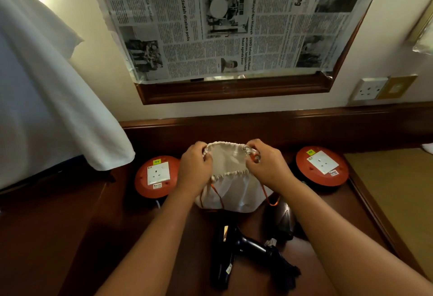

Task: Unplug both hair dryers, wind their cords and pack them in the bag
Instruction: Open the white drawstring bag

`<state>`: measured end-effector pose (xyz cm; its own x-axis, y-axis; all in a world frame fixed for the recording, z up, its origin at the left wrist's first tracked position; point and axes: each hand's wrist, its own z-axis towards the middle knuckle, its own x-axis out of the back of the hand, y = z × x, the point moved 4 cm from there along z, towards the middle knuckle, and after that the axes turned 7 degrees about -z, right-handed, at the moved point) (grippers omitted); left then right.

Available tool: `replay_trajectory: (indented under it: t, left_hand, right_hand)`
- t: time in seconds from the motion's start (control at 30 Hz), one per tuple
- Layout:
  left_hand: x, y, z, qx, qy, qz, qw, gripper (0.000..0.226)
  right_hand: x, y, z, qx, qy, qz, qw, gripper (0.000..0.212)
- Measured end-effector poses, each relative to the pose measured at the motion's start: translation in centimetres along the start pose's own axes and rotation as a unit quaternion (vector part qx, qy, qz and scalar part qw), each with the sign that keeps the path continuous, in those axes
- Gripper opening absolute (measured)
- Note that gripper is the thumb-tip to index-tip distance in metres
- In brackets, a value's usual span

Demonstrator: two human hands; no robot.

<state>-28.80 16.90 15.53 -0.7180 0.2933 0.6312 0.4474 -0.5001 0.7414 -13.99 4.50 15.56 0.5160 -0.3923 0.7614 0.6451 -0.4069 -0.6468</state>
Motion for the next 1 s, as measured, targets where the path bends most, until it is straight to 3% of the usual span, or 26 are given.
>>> replay_trajectory:
  t: [0.17, 0.33, 0.47, 0.77, 1.0]
  left_hand:
    - [-1.2, 1.0, 0.2, -0.013, -0.053, 0.062, 0.997, 0.016]
    - [-1.8, 1.6, 0.3, -0.07, -0.056, 0.033, 0.995, 0.019]
    - [-2.0, 2.2, 0.5, -0.086, -0.059, 0.029, 0.994, 0.024]
    - [-0.8, 0.2, 0.8, -0.088, -0.05, 0.066, 0.993, 0.028]
    - [0.2, -0.5, 0.3, -0.036, -0.032, 0.059, 0.997, 0.026]
  right_hand:
    - [0.0, -0.5, 0.2, 0.006, 0.03, -0.095, 0.995, 0.012]
    - [0.3, -0.5, 0.6, -0.029, 0.009, -0.177, 0.984, 0.011]
    - [0.1, -0.9, 0.8, -0.018, -0.017, -0.189, 0.982, 0.017]
    - [0.8, 0.0, -0.1, 0.013, 0.02, -0.209, 0.978, 0.023]
    - [1.4, 0.3, -0.7, 0.057, 0.033, -0.212, 0.975, 0.024]
